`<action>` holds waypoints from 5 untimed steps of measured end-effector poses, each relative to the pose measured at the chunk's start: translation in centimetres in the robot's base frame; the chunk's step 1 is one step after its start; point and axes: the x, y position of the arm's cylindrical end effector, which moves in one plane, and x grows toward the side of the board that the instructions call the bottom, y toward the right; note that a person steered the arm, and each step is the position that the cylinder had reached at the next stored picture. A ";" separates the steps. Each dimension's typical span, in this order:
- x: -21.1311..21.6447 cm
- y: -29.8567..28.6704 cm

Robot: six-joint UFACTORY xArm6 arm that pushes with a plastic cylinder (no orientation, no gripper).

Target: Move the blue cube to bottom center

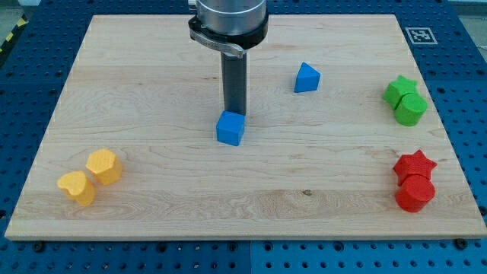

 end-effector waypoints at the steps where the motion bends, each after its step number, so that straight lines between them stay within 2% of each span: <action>1: 0.0 -0.4; 4: 3.6 -1.0; 5: 6.2 -1.1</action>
